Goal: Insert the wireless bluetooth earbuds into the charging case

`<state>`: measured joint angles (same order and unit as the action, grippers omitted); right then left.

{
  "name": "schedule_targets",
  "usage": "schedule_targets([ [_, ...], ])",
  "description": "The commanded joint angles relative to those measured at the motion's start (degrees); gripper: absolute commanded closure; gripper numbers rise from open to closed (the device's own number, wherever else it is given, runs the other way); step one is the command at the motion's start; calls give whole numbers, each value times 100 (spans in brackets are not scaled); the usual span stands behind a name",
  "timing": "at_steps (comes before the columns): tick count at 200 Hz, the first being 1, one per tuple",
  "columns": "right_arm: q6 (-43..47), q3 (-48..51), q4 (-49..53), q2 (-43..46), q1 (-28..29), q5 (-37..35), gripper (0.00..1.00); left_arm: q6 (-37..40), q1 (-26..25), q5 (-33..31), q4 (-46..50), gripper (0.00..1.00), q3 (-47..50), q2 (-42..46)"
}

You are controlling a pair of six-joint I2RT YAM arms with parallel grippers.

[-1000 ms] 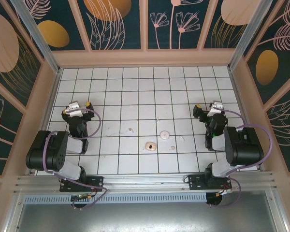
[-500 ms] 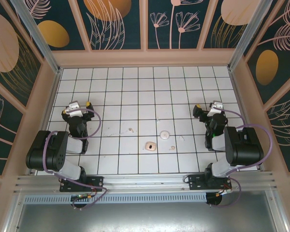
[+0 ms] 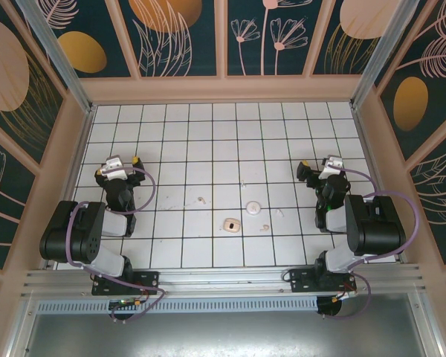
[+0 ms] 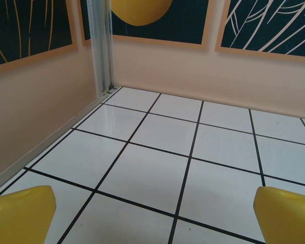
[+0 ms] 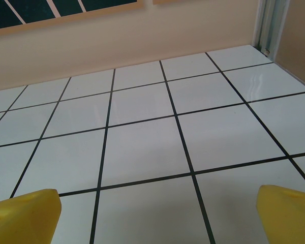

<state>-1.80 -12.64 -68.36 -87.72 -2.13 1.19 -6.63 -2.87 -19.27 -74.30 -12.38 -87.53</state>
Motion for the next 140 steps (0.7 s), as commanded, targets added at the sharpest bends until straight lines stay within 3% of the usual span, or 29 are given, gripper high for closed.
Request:
schedule_targets([
  [1, 97, -102, -266, -50, 20, -25, 1, 63, 42, 81, -93, 1, -1, 40],
  [96, 92, -94, -261, -46, 17, -21, 1, 79, 41, 85, -110, 1, 19, 71],
  [140, 71, -435, 813, 503, 53, -144, 1, 161, 41, 316, 1243, 1, -479, 602],
])
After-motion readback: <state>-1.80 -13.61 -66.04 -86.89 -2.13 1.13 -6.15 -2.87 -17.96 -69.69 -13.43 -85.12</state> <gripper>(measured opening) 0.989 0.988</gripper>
